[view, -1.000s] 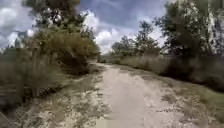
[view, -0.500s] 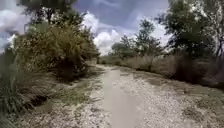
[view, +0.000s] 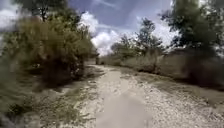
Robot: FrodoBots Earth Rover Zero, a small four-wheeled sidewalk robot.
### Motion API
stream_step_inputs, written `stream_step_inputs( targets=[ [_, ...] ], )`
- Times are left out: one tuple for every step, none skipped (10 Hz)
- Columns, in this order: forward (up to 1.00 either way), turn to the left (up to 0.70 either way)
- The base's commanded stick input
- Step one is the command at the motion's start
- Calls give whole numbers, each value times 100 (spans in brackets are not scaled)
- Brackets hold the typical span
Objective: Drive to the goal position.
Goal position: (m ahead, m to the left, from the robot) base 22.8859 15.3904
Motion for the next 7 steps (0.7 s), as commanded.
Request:
stream_step_inputs(
  targets=[
    [84,0],
    [84,0],
    [84,0],
    [84,0],
    [84,0],
    [84,0],
    [84,0]
  ],
)
